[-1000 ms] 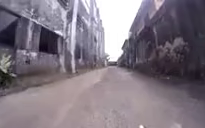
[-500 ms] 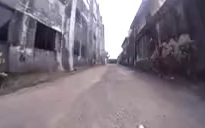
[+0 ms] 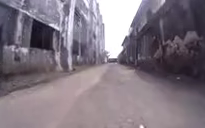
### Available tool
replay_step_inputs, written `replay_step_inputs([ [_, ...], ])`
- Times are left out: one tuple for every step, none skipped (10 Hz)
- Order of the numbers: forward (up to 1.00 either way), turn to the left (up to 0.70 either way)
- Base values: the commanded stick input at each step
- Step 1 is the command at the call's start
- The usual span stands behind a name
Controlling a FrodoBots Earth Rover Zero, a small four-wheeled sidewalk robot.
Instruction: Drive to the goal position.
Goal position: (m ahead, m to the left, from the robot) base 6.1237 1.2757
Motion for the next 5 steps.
replay_step_inputs([
  [0.50,0.00],
  [0.50,0.00],
  [0.50,0.00],
  [0.50,0.00],
  [0.50,0.00],
])
